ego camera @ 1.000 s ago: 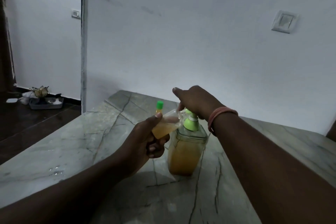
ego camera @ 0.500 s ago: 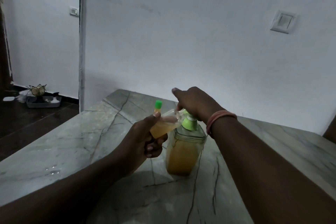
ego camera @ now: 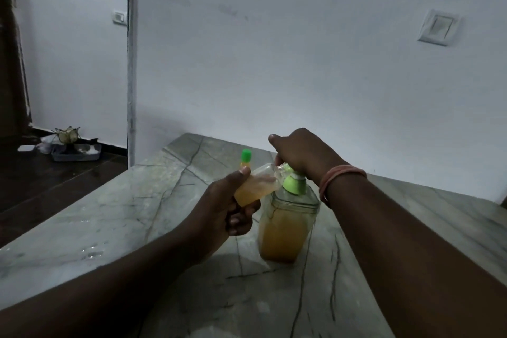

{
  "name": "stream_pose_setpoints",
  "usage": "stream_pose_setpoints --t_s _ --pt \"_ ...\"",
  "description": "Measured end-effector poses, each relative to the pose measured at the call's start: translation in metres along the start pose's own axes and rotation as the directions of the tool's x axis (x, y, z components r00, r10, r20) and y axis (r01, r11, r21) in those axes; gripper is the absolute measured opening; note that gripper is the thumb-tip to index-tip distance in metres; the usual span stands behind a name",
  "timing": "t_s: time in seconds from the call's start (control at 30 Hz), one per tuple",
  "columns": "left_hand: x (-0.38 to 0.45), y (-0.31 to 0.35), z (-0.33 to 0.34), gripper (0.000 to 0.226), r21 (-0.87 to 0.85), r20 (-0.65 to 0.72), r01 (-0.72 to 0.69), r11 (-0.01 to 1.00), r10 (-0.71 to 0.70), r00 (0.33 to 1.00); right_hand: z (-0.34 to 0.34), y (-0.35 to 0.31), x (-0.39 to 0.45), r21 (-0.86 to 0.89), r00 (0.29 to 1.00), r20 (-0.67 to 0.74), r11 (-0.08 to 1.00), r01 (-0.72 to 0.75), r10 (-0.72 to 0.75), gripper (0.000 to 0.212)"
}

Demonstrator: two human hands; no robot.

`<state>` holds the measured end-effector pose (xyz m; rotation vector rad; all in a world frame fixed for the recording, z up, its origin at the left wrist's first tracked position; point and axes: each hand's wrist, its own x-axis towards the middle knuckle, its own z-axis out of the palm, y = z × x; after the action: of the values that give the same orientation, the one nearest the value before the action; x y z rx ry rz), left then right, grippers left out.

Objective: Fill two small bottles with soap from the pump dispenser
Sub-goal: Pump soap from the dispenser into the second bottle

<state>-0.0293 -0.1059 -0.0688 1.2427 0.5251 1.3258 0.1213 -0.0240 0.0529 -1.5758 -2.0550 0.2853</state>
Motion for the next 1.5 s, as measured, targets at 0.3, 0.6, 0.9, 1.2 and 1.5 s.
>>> stream_pose_setpoints --t_s 0.3,0.6,0.9,1.2,1.5 --pt "-0.004 0.004 0.004 0.041 -0.019 0.014 -0.007 1.000 0.007 1.000 -0.010 -0.013 0.004 -0.193 0.995 0.056 0.977 0.088 -0.079 0.058" --pt "-0.003 0.002 0.002 0.043 -0.019 -0.001 -0.004 1.000 0.004 1.000 -0.006 -0.007 -0.006 -0.071 0.994 0.104 0.996 0.044 -0.037 0.053" --pt "-0.001 0.002 0.002 0.055 -0.022 -0.012 -0.006 1.000 0.006 1.000 -0.001 0.002 -0.004 0.057 0.999 -0.028 0.998 0.037 -0.036 0.058" --pt "-0.001 0.002 0.002 0.059 -0.030 -0.016 -0.002 1.000 0.002 1.000 -0.014 -0.015 -0.002 -0.141 0.995 0.081 0.988 0.063 -0.052 0.062" --pt "0.002 0.000 0.000 0.060 -0.013 -0.031 0.001 1.000 -0.001 1.000 -0.009 -0.010 -0.011 -0.040 0.991 0.123 0.998 -0.053 0.057 0.041"
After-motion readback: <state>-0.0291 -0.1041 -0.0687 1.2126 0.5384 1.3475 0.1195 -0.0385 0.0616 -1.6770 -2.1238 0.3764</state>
